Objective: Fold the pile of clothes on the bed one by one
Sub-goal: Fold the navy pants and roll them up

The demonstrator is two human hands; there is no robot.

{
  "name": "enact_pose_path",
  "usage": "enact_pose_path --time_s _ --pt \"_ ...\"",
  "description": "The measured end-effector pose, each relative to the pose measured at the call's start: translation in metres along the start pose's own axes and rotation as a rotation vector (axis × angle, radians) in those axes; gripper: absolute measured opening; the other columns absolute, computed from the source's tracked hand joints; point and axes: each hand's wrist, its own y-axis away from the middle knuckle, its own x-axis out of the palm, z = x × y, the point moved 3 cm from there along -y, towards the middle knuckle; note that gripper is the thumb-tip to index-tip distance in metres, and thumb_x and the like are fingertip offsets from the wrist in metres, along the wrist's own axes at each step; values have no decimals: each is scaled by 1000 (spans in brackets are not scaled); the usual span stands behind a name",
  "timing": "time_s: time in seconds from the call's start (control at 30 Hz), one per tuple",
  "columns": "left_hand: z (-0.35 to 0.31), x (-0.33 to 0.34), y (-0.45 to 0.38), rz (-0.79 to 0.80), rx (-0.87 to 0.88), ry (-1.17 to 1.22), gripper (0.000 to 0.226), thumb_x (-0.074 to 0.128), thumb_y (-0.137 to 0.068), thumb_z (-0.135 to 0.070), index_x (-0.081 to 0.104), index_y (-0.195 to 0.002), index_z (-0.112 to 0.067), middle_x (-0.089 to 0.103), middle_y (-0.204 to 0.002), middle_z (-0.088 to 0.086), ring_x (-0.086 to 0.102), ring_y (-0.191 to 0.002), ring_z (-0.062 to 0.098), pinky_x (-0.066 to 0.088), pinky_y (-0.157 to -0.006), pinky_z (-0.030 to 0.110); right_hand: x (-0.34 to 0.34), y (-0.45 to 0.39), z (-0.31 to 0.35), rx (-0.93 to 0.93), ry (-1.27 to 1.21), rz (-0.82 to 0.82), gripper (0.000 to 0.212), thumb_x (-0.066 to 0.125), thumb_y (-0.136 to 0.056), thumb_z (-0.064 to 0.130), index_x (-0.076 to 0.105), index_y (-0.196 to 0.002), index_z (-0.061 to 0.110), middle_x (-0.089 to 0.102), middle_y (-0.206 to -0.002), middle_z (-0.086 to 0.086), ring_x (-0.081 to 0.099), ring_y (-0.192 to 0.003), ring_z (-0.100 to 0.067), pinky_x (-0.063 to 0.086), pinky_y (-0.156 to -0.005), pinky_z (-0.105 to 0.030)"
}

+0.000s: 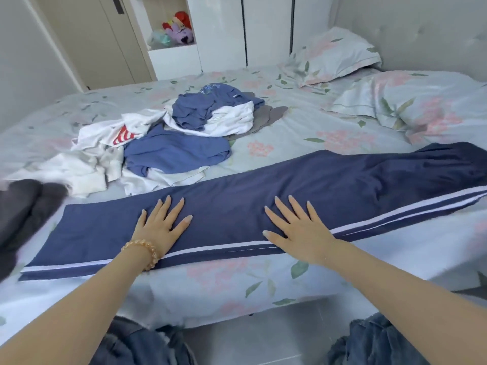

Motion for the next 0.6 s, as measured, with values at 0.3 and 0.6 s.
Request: enact_pose_path --time_s 0.3,0.6 --pt "114 3 44 -107 -550 337 54 27 -99 -52 30 -148 -29 24 -157 -1 21 -144 23 5 -115 56 -4 -27 116 -484 -35 -181 65 18 -95 64 40 -146 29 37 -153 2 33 -142 -21 28 -116 -37" --pt "186 17 85 -337 -963 466 41 53 -94 -38 53 -119 -5 46 -128 21 40 -120 40 34 -100 52 -3 -34 150 -653 159 -645 21 73 -77 13 58 -65 23 48 -70 7 43 -59 -16 36 -47 -26"
